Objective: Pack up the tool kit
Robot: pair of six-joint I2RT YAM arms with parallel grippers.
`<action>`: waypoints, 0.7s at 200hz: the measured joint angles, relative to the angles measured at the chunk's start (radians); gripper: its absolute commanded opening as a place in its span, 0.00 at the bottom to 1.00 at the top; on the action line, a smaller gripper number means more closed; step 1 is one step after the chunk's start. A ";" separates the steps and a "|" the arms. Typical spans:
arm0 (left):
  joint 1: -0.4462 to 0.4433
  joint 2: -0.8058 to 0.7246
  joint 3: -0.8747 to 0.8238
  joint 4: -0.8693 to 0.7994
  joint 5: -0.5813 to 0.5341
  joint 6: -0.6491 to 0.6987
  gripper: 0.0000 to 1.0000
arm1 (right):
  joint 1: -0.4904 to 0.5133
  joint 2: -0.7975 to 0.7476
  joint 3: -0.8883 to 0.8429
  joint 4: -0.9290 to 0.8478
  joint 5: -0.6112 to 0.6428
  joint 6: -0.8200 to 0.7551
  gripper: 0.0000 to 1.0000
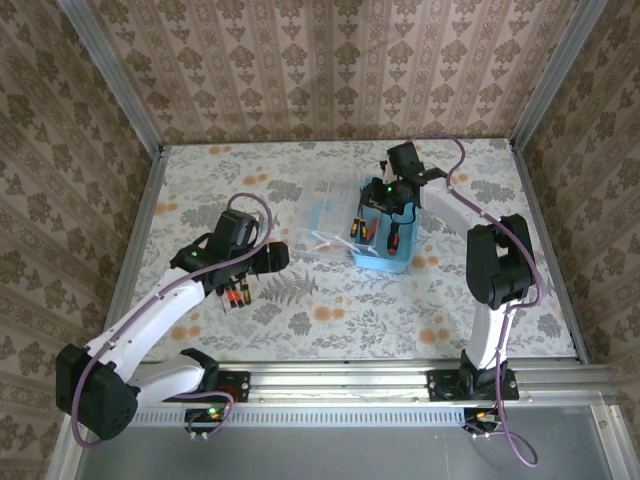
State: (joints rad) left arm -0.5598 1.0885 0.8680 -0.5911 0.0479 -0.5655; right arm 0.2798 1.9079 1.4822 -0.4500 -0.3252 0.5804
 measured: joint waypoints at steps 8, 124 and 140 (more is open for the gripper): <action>0.006 -0.002 0.000 -0.002 -0.008 -0.005 0.81 | 0.000 -0.005 0.000 -0.002 0.007 0.002 0.31; 0.032 0.191 -0.055 -0.101 -0.188 -0.115 0.61 | 0.000 -0.402 -0.286 0.052 0.064 0.026 0.33; 0.032 0.229 -0.059 -0.094 -0.205 -0.123 0.57 | 0.000 -0.430 -0.336 0.060 0.064 0.026 0.33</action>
State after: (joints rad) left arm -0.5278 1.3178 0.8093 -0.6853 -0.1570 -0.6884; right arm 0.2794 1.4784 1.1461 -0.3897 -0.2615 0.6064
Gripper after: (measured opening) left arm 0.598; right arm 0.330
